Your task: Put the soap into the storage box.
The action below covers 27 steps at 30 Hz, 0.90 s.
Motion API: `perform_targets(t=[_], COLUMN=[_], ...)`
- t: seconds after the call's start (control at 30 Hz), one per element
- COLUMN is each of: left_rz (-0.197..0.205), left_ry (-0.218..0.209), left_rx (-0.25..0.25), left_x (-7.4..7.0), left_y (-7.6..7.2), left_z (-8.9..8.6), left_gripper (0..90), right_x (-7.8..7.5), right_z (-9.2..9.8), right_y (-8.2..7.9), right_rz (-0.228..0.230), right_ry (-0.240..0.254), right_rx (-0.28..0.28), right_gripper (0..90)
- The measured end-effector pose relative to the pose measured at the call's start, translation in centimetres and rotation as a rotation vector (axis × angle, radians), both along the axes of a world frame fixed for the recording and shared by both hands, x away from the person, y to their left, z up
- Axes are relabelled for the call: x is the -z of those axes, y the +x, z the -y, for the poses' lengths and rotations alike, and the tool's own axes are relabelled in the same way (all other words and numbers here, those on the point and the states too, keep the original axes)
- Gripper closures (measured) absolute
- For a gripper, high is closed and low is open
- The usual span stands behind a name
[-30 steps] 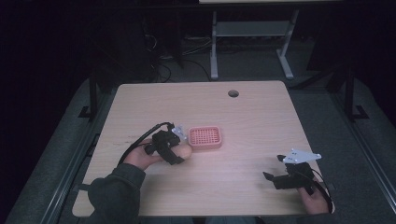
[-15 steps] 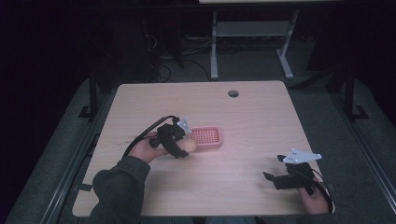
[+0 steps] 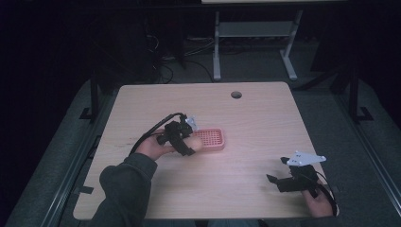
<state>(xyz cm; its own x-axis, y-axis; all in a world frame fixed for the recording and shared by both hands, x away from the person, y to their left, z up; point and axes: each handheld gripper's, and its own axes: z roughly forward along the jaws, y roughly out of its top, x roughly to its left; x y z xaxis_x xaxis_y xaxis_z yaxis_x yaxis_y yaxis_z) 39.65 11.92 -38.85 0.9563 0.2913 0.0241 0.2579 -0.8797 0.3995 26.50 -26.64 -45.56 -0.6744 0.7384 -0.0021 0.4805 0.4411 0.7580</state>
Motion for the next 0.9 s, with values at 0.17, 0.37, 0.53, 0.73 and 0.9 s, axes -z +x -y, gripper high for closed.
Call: perform_targets(t=[0.17,0.37,0.53,0.73,0.9], left_rz=[-0.002,-0.008,-0.01,-0.018,-0.028], left_ry=[0.027,0.021,0.022,0.03,0.025], left_rx=[0.003,0.004,0.008,-0.003,-0.016], left_x=[0.1,0.3,0.3,0.8,1.1], left_y=[0.6,0.9,1.3,1.8,2.2], left_z=[0.5,0.8,1.2,1.3,1.2], left_gripper=[32.2,32.2,32.2,32.2,32.2], right_x=[0.0,0.0,0.0,0.0,0.0], right_z=[0.1,0.2,0.3,0.3,0.2], right_y=[0.0,0.0,0.0,0.1,0.1], right_rz=[0.006,0.002,0.005,0.006,0.005], right_ry=[0.002,0.009,0.015,0.013,0.014], right_rx=[-0.003,0.005,0.009,0.005,0.004], right_gripper=[14.1,14.1,14.1,14.1,14.1])
